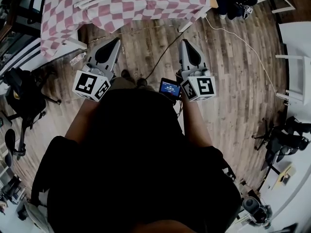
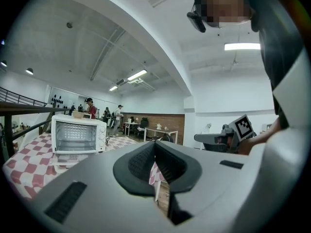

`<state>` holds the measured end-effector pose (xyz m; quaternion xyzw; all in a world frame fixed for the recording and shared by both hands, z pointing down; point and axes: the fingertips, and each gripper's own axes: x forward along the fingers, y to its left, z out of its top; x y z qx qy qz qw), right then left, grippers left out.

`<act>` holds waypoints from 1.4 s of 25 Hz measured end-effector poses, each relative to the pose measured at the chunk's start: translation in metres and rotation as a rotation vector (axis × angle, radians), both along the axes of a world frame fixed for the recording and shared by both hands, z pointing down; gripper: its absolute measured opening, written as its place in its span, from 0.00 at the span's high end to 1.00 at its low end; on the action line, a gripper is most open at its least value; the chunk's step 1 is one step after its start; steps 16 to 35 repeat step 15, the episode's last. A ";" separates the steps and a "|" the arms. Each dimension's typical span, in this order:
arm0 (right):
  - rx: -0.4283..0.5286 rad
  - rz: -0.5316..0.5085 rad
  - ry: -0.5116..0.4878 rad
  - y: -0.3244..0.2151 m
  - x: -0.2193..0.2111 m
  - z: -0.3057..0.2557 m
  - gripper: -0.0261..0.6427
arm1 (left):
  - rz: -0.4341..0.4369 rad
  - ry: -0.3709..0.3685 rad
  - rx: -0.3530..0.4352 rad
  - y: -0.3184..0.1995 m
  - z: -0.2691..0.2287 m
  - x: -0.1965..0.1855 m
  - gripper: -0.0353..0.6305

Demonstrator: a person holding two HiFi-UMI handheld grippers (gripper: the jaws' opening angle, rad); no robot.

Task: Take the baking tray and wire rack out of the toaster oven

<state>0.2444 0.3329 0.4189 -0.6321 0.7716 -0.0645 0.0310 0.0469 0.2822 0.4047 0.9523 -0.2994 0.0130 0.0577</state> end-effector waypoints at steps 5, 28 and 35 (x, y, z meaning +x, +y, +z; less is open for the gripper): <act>0.013 0.030 -0.009 0.004 0.011 -0.002 0.96 | 0.007 -0.004 -0.005 -0.002 0.000 0.009 0.96; 0.006 0.047 -0.013 0.007 0.033 0.006 0.96 | 0.035 -0.026 -0.010 0.002 0.004 0.034 0.96; 0.006 0.047 -0.013 0.007 0.033 0.006 0.96 | 0.035 -0.026 -0.010 0.002 0.004 0.034 0.96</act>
